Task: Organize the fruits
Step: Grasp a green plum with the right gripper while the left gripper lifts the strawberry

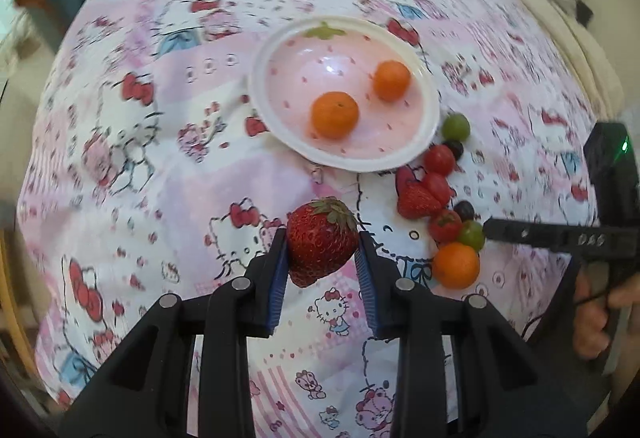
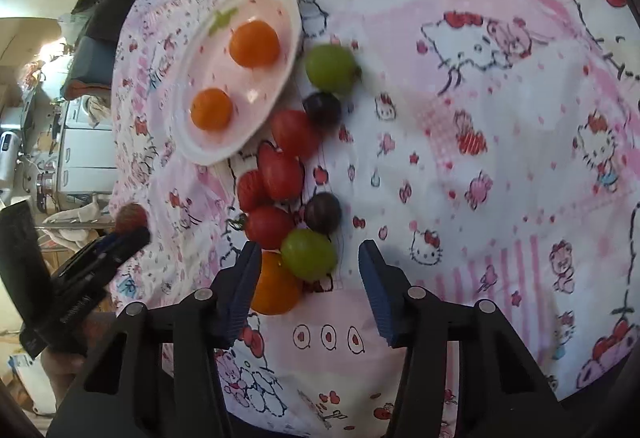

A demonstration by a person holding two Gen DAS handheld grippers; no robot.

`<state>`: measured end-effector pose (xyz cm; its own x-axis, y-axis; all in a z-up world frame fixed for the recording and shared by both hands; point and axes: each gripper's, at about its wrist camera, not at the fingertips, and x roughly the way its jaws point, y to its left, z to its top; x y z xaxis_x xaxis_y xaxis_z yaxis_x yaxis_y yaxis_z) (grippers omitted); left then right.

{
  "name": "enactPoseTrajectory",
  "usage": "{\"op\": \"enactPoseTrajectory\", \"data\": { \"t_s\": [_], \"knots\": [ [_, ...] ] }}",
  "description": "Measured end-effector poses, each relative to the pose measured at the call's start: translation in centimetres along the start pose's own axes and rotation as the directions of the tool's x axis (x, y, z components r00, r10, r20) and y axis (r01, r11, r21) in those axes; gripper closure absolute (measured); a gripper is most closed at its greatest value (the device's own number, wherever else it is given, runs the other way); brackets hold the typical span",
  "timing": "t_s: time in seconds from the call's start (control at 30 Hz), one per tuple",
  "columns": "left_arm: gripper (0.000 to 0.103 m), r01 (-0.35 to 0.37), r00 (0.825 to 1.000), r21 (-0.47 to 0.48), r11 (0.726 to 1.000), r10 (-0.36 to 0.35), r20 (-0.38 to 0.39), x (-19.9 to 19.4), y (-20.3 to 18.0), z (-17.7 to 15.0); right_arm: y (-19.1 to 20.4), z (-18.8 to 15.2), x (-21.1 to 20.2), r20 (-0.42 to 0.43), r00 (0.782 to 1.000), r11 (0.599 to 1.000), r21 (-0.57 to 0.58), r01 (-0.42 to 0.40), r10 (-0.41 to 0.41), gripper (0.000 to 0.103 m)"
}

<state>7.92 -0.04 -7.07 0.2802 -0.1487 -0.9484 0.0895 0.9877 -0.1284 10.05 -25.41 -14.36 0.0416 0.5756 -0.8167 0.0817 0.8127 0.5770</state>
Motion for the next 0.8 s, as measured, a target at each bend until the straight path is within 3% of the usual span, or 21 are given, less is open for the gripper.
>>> {"op": "enactPoseTrajectory", "data": {
  "t_s": [0.3, 0.37, 0.43, 0.47, 0.8],
  "knots": [
    [0.074, -0.012, 0.998, 0.017, 1.000, 0.011, 0.057, -0.8, -0.4, -0.4, 0.7, 0.3, 1.8, -0.030, 0.999, 0.999, -0.022, 0.030, -0.031, 0.053],
    [0.074, -0.002, 0.998, 0.013, 1.000, 0.002, 0.056, -0.7, -0.4, -0.3, 0.7, 0.3, 2.0, -0.031, 0.999, 0.999, -0.025, 0.032, -0.033, 0.058],
    [0.075, -0.003, 0.998, 0.014, 1.000, 0.002, 0.060, -0.8, -0.4, -0.3, 0.5, 0.2, 2.1, -0.041, 0.999, 1.000, -0.021, 0.020, -0.021, 0.070],
    [0.074, -0.002, 0.998, 0.014, 1.000, 0.001, 0.061, -0.8, -0.4, -0.2, 0.6, 0.1, 2.2, -0.039, 0.999, 0.999, -0.022, 0.027, -0.028, 0.070],
    [0.074, -0.004, 0.996, -0.037, 0.999, 0.007, 0.092, -1.5, 0.7, -0.1, 0.8, -0.1, -0.1, 0.022, 0.998, 0.998, -0.025, -0.057, 0.058, 0.070]
  ]
}}
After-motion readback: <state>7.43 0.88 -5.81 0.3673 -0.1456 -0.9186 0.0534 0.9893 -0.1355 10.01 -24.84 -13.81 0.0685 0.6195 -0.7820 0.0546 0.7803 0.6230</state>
